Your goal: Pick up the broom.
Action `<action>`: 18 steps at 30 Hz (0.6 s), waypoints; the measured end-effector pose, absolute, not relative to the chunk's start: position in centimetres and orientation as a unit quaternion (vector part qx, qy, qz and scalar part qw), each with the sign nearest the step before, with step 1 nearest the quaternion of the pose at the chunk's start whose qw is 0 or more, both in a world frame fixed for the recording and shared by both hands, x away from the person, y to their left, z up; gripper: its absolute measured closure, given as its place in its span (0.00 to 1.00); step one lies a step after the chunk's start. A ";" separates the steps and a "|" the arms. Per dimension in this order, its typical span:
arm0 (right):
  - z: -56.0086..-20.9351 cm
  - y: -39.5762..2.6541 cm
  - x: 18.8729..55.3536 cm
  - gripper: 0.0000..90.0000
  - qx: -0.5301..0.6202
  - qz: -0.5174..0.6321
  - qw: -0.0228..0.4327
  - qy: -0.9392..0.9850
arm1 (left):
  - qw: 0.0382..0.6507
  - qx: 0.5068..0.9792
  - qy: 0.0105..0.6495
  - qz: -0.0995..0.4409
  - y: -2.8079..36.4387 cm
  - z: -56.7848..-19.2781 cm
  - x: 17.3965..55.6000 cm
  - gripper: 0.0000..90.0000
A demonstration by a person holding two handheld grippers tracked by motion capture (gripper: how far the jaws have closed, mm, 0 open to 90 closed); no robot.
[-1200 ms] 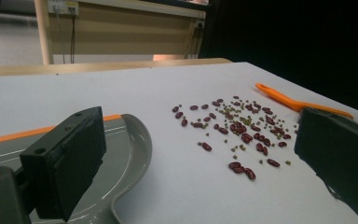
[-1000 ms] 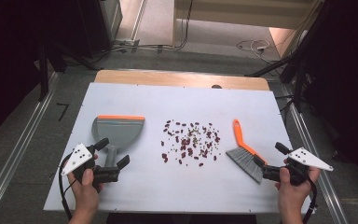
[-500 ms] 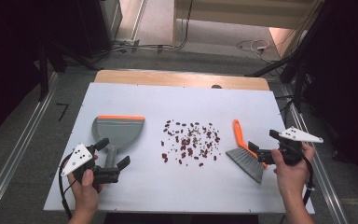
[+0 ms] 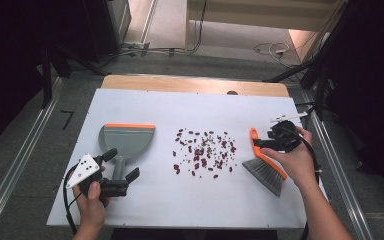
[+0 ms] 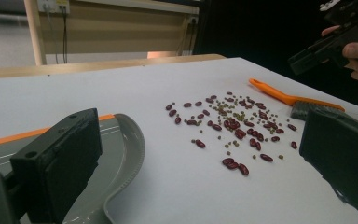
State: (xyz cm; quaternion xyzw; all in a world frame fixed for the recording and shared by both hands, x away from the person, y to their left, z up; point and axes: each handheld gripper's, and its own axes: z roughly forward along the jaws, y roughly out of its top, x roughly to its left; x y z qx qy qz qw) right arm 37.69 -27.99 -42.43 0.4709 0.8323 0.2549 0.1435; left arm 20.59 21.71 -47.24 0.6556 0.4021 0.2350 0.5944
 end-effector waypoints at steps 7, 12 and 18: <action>-44.3 -27.1 38.8 0.51 0.483 0.160 0.094 0.855 | 0.593 0.658 0.401 0.235 21.6 -47.3 20.6 0.00; -45.4 -26.7 38.9 0.60 0.470 0.109 0.100 0.870 | 0.591 0.660 0.401 0.234 21.6 -47.2 20.6 0.00; -46.2 -26.8 38.8 0.64 0.474 0.112 0.093 0.868 | 0.589 0.662 0.400 0.233 21.5 -47.3 20.6 0.00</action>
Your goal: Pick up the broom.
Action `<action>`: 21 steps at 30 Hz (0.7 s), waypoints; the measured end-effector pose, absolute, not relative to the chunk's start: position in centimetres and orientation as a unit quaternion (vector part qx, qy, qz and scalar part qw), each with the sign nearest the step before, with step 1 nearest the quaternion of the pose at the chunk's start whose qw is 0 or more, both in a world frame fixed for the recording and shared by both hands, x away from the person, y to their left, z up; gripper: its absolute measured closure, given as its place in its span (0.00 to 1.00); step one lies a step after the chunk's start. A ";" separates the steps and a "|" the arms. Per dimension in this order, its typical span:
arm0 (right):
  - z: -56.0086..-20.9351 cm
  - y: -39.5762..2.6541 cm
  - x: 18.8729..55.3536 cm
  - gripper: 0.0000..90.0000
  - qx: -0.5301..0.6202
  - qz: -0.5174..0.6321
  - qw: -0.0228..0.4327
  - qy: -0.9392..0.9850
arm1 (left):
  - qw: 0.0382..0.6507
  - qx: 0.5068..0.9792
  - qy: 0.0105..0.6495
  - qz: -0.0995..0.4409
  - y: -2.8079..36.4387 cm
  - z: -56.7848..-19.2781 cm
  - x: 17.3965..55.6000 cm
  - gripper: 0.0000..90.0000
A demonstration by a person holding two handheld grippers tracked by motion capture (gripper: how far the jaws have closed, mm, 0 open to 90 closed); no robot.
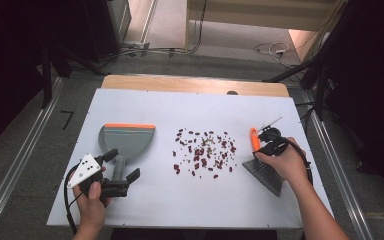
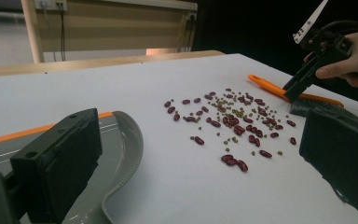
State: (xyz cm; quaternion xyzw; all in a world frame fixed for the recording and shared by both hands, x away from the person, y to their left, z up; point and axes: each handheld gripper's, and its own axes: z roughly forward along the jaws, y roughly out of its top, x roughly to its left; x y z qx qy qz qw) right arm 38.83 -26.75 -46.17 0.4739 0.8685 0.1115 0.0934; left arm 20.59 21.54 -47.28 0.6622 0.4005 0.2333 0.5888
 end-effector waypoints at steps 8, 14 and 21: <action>-46.8 -26.5 38.7 0.70 0.494 0.106 0.087 0.859 | 0.588 0.663 0.400 0.234 21.4 -47.3 20.6 0.00; -46.9 -26.6 38.6 0.75 0.501 0.117 0.086 0.853 | 0.588 0.664 0.399 0.235 21.3 -47.2 20.4 0.00; -47.2 -27.1 37.2 0.75 0.506 0.160 0.119 0.839 | 0.573 0.675 0.388 0.256 20.9 -46.9 20.2 0.00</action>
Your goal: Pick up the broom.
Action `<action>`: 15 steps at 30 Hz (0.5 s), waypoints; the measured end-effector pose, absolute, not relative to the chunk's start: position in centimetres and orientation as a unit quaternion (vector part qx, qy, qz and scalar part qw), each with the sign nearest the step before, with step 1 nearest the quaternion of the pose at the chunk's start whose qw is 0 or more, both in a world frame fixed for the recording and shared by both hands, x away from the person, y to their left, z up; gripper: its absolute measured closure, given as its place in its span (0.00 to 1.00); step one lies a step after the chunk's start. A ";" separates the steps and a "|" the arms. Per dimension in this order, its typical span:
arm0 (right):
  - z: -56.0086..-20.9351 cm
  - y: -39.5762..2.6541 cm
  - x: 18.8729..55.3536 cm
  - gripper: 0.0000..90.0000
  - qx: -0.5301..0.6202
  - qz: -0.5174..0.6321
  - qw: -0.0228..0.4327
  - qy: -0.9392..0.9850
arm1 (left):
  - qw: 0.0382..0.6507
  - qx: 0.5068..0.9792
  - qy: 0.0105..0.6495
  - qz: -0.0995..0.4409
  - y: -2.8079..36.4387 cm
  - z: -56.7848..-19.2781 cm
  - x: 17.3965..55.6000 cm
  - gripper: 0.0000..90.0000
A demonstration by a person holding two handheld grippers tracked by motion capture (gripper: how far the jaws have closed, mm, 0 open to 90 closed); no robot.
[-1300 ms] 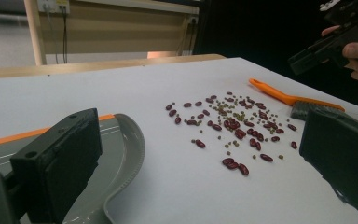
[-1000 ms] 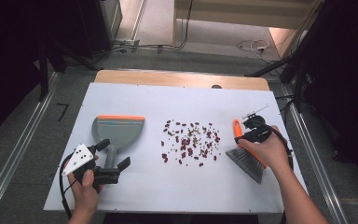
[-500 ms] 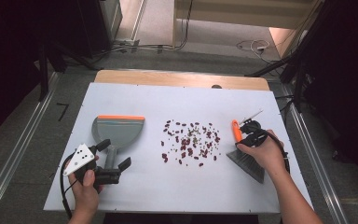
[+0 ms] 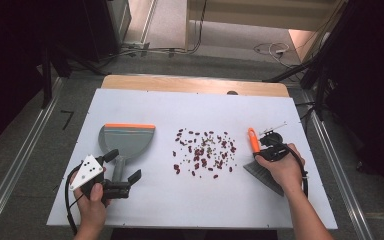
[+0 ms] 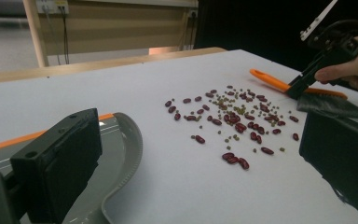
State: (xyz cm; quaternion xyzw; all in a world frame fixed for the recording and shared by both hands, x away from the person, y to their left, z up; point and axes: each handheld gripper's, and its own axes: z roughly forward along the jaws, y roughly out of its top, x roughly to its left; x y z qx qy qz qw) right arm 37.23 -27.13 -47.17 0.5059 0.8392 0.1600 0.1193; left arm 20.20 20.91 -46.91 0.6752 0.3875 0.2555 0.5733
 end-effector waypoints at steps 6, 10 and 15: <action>-46.0 -28.6 34.8 0.75 0.495 0.265 0.168 0.811 | 0.572 0.679 0.380 0.259 20.6 -46.8 20.1 0.00; -45.4 -29.5 32.7 0.76 0.487 0.314 0.208 0.788 | 0.578 0.678 0.377 0.256 20.4 -46.6 20.0 0.00; -44.8 -30.7 30.5 0.76 0.483 0.383 0.237 0.751 | 0.581 0.680 0.368 0.254 19.8 -46.5 19.9 0.00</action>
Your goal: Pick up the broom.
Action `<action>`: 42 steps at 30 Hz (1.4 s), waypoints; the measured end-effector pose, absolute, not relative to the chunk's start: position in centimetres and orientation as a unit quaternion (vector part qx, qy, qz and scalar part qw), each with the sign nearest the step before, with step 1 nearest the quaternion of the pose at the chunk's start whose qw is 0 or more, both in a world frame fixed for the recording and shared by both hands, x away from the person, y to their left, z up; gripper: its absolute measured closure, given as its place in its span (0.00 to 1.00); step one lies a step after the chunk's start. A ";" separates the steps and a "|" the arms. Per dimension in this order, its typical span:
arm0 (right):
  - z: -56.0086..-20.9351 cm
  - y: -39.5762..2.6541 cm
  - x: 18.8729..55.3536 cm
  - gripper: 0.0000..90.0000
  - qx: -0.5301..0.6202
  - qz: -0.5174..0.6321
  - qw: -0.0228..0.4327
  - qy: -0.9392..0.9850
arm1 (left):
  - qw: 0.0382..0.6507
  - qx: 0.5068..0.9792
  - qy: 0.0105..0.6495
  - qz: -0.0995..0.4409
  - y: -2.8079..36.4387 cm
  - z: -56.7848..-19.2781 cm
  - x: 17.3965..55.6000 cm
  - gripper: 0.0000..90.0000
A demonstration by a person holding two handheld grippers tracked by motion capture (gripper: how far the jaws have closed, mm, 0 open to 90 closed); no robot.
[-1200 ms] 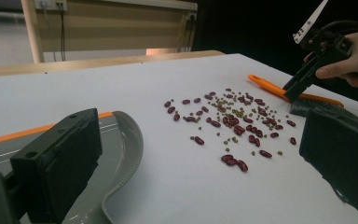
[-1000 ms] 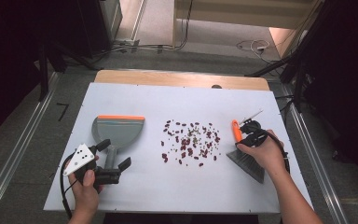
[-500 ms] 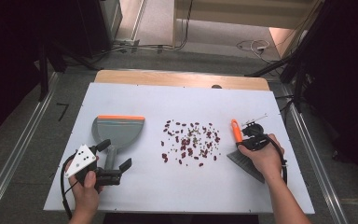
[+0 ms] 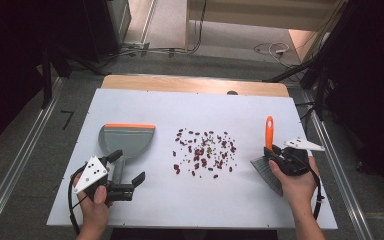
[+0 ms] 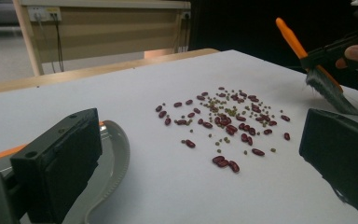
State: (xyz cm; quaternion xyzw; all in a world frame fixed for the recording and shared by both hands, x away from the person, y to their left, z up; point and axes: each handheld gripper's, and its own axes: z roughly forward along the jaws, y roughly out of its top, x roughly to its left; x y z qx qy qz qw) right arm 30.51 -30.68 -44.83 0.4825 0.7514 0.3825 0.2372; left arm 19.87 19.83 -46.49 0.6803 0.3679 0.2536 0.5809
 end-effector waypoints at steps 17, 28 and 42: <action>-41.0 -29.5 26.2 0.76 0.420 0.544 0.261 0.677 | 0.599 0.688 0.335 0.236 17.9 -45.7 19.3 0.01; -39.8 -23.0 24.0 0.76 0.355 0.578 0.232 0.697 | 0.634 0.681 0.320 0.179 14.9 -44.6 18.8 0.07; -39.6 -17.2 21.7 0.76 0.301 0.603 0.195 0.713 | 0.631 0.703 0.301 0.130 10.8 -44.6 18.2 0.16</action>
